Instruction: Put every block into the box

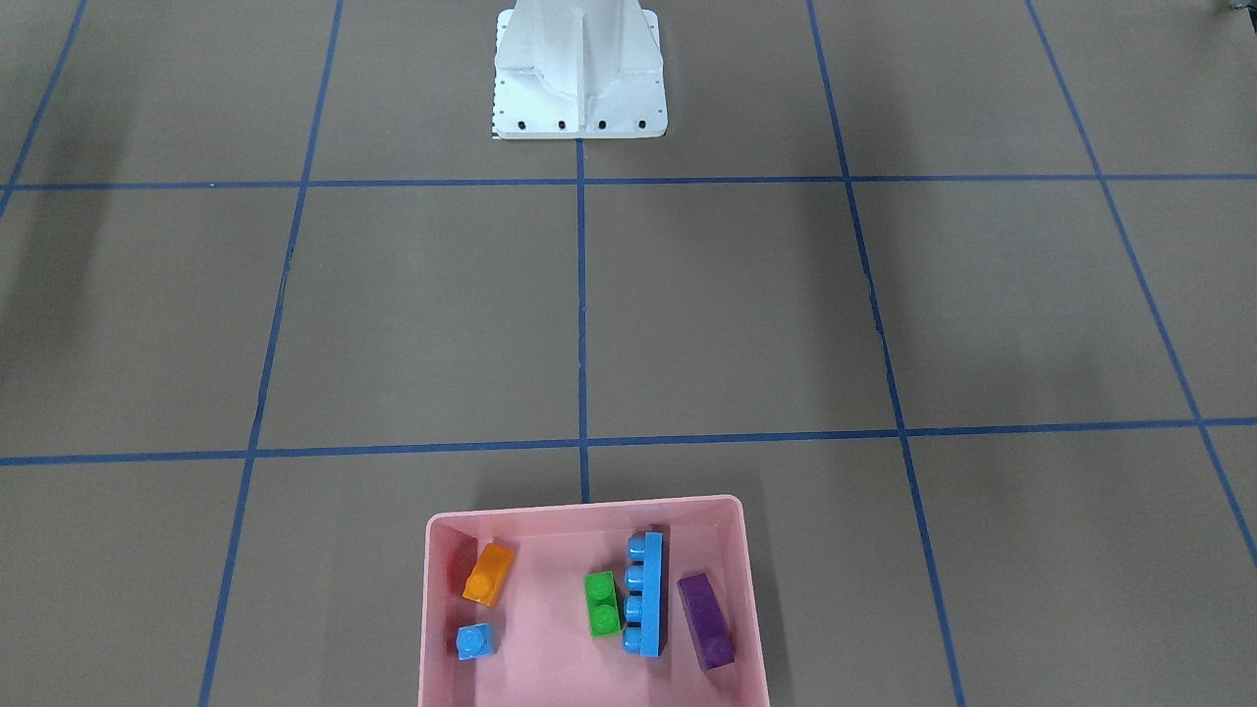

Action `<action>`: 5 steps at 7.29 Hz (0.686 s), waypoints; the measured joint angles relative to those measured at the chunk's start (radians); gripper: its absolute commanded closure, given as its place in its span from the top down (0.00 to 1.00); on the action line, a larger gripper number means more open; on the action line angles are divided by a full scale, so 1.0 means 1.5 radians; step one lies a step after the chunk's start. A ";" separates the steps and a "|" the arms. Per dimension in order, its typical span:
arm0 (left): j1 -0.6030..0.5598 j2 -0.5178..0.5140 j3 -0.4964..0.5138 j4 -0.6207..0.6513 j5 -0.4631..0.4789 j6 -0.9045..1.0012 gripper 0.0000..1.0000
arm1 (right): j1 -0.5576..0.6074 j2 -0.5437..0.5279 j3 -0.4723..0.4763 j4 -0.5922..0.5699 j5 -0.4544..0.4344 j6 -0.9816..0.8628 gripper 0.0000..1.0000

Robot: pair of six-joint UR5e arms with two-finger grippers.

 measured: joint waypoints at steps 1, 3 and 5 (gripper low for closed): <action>0.000 0.000 -0.001 0.000 -0.002 0.000 1.00 | -0.001 0.003 0.000 0.001 0.000 0.001 1.00; 0.000 -0.001 -0.002 0.001 -0.003 0.000 1.00 | -0.003 0.009 0.000 0.002 0.000 0.001 1.00; 0.000 0.000 -0.002 0.001 -0.003 0.000 1.00 | -0.005 0.010 0.000 0.006 0.000 0.002 1.00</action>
